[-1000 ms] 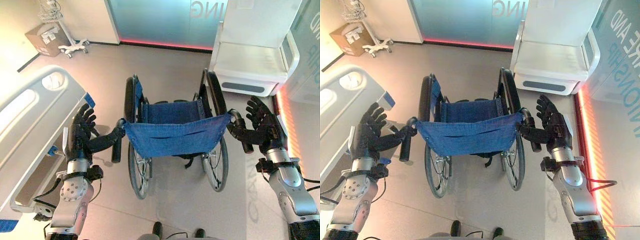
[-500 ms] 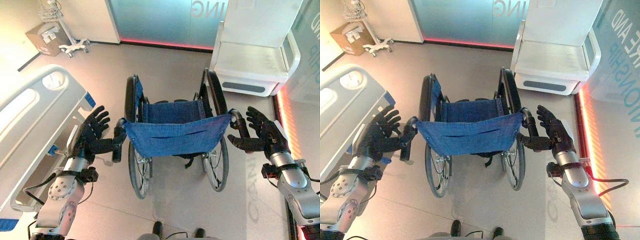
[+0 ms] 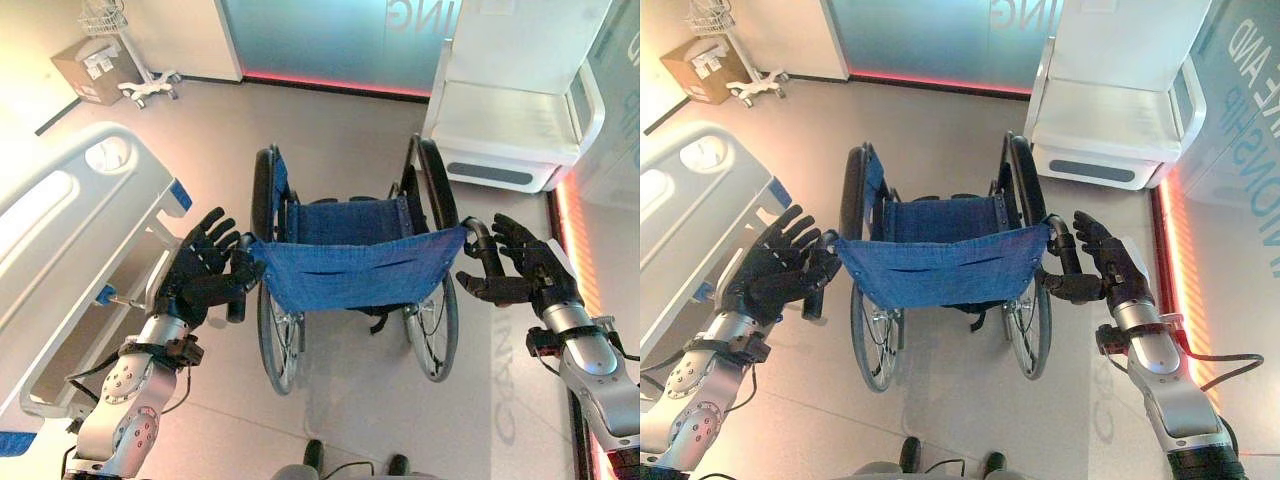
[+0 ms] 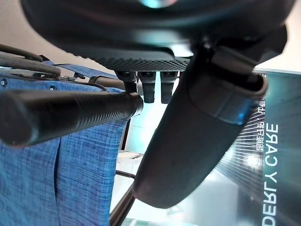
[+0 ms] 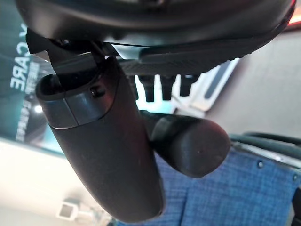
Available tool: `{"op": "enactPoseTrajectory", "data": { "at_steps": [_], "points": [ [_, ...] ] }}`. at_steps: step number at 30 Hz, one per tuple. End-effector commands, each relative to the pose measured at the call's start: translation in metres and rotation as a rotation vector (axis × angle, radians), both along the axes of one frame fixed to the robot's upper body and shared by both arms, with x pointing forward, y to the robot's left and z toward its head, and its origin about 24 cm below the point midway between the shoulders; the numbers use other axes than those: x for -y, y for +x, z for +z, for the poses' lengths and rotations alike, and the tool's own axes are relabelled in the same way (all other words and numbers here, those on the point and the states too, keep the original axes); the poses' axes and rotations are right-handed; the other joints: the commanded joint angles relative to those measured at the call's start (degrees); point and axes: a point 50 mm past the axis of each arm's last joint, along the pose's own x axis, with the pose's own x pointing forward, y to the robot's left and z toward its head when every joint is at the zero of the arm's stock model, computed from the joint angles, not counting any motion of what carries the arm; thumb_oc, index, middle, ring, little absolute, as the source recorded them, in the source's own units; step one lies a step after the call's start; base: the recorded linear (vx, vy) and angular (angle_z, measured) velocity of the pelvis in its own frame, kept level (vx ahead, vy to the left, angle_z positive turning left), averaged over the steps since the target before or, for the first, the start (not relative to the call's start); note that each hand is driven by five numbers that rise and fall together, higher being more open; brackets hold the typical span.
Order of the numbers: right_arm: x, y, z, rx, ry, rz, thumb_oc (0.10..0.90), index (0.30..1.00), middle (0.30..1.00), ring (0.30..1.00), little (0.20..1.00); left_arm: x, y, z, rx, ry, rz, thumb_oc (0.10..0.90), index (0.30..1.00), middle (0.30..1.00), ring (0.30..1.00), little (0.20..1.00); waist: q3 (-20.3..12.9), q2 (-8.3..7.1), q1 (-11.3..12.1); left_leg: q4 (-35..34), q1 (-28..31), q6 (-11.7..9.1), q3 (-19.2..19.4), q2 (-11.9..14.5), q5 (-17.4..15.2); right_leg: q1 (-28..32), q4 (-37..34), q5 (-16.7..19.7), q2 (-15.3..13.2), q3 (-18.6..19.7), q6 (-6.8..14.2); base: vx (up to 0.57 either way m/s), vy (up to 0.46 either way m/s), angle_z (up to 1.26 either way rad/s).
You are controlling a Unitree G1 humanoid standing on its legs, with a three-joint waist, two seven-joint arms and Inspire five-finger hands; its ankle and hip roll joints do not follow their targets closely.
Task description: Push the wheelchair next to the bed
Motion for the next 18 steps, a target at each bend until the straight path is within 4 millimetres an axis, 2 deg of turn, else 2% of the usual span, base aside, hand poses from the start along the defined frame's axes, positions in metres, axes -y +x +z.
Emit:
{"op": "enactPoseTrajectory", "data": {
  "at_steps": [1,8,10,18],
  "points": [
    [0.003,0.019,0.056,0.185,-0.169,0.042,0.8,0.9,0.9,0.9,0.9,-0.012,0.015,0.046,0.162,0.34,0.077,0.8,0.9,0.9,0.9,0.9,-4.4,-0.31,0.0,0.19,2.43,1.61,6.16,-3.08,-5.74,-1.32,3.62,-1.93,1.39,3.76,1.31,0.0,0.0,0.0],
    [0.001,0.027,0.067,0.195,-0.168,0.049,0.8,0.9,0.9,0.9,0.9,-0.03,0.023,0.045,0.061,0.632,0.151,0.8,0.9,0.9,0.9,0.9,-4.53,-0.57,0.58,0.19,2.32,1.57,5.82,-3.26,-5.65,-1.06,3.36,-1.86,1.28,3.26,1.41,0.0,0.0,0.0],
    [0.0,0.028,0.069,0.194,-0.165,0.05,0.8,0.9,0.9,0.9,0.9,-0.032,0.024,0.044,0.041,0.667,0.156,0.8,0.9,0.9,0.9,0.9,-4.55,-0.55,0.59,0.19,2.33,1.56,5.82,-3.26,-5.67,-1.02,3.33,-1.86,1.28,3.21,1.43,0.0,0.0,0.0],
    [-0.005,0.038,0.071,0.192,-0.169,0.016,0.8,0.9,0.9,0.9,0.9,-0.052,0.032,0.047,-0.04,0.948,0.322,0.8,0.9,0.9,0.9,0.9,-4.67,-0.48,0.5,0.35,2.38,1.63,5.74,-3.53,-5.73,-0.87,3.18,-1.8,1.33,3.52,1.52,0.0,0.0,0.0]
  ]
}}
